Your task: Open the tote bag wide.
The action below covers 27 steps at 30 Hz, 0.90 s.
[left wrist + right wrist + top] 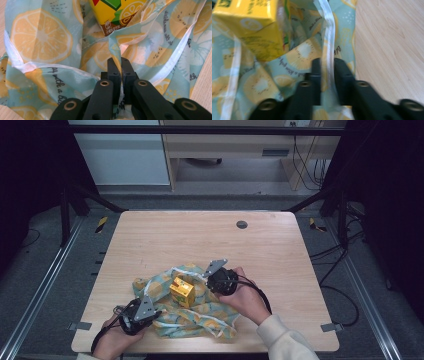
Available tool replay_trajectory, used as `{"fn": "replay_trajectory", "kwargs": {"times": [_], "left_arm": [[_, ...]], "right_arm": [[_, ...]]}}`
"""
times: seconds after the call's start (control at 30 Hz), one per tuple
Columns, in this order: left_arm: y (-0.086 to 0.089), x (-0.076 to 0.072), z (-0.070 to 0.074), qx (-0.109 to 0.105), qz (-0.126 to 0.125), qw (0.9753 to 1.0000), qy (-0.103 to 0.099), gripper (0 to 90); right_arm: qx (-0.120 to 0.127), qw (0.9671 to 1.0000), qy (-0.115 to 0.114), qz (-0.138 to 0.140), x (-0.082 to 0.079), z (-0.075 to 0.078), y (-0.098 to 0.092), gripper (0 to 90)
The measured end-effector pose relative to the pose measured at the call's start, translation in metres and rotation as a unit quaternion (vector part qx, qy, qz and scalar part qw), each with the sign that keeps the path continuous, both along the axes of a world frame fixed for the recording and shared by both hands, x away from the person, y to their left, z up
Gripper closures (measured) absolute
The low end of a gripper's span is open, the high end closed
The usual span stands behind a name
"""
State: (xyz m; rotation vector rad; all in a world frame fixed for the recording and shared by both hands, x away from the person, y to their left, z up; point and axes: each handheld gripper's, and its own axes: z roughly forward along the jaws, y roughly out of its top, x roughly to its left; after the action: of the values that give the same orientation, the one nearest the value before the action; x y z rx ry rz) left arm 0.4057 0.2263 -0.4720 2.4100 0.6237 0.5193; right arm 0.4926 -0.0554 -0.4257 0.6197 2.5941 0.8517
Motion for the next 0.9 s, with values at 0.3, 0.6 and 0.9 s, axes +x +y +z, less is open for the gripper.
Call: {"fn": "replay_trajectory", "kwargs": {"times": [0.3,0.6,0.9], "left_arm": [[-0.002,-0.001,0.001,0.005,-0.009,0.9999,-0.006,89.2],[-0.006,0.0,-0.002,0.035,-0.009,0.9993,-0.01,89.1],[-0.007,0.0,-0.005,0.049,-0.008,0.9987,-0.004,89.2]], "right_arm": [[0.055,0.9982,-0.008,-0.02,0.033,0.014,0.002,90.0],[0.088,0.9935,0.02,-0.069,0.077,0.003,0.004,90.0],[0.075,0.9922,0.03,-0.094,0.092,-0.017,0.001,90.0]]}}
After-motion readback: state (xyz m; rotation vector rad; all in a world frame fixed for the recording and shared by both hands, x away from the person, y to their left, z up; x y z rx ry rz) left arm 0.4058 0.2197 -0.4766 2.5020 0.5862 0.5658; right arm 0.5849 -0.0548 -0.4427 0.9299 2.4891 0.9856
